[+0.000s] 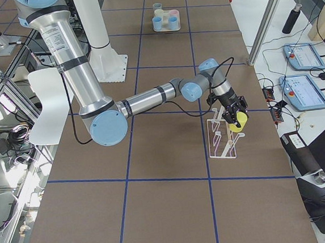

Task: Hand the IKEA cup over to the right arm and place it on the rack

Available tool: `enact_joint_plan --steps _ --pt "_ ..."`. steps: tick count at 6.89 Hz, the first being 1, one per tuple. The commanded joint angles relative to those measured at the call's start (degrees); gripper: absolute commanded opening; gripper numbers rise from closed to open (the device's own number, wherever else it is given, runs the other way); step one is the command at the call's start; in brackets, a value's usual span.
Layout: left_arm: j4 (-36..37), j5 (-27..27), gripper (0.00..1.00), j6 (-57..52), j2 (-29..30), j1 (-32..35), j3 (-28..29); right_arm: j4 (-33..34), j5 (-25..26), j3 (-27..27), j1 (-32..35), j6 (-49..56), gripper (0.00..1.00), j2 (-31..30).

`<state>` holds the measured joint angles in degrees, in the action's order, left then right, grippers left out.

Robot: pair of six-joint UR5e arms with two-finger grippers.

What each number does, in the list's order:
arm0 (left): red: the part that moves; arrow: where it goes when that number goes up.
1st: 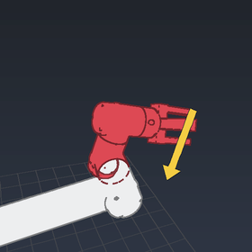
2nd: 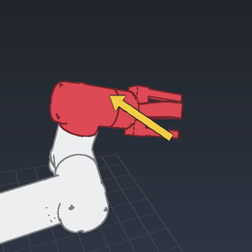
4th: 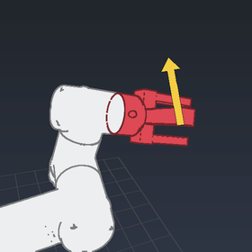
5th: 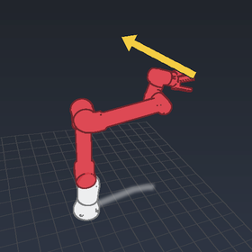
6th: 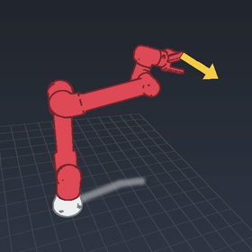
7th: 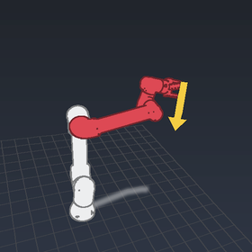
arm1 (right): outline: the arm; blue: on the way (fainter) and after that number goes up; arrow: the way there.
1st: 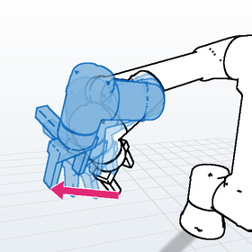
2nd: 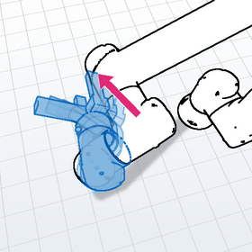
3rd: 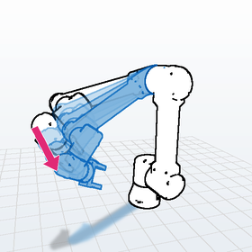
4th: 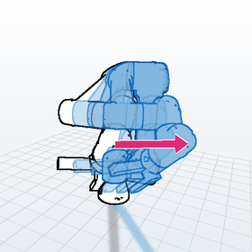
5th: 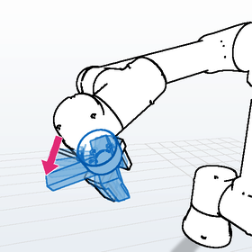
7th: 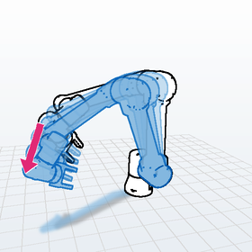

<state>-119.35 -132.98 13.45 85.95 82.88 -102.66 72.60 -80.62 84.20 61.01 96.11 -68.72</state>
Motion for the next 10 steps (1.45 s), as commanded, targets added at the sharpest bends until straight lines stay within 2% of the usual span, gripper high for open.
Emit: enact_joint_plan --steps 1,4,6,7,8,10 --pt "0.0 0.0 1.00 0.0 -0.1 0.0 0.0 0.0 1.4 -0.2 -0.8 0.1 0.73 0.1" --pt "0.0 -0.1 1.00 0.1 -0.1 0.0 -0.3 0.0 1.3 -0.1 -0.8 0.6 0.91 0.1" --pt "0.0 0.0 1.00 0.0 -0.1 0.0 -0.1 0.1 1.4 1.0 -0.8 1.1 0.98 1.9" --pt "0.0 0.0 1.00 0.0 -0.1 0.0 -0.1 0.8 1.0 3.8 -0.7 0.0 0.98 3.1" --pt "0.0 0.3 1.00 0.0 -0.1 0.0 -0.1 1.6 -0.3 7.2 -0.7 -4.1 0.98 3.2" --pt "-0.1 0.6 1.00 -0.3 -0.3 0.0 0.5 2.3 -10.1 12.2 -0.8 -22.4 0.98 3.1"
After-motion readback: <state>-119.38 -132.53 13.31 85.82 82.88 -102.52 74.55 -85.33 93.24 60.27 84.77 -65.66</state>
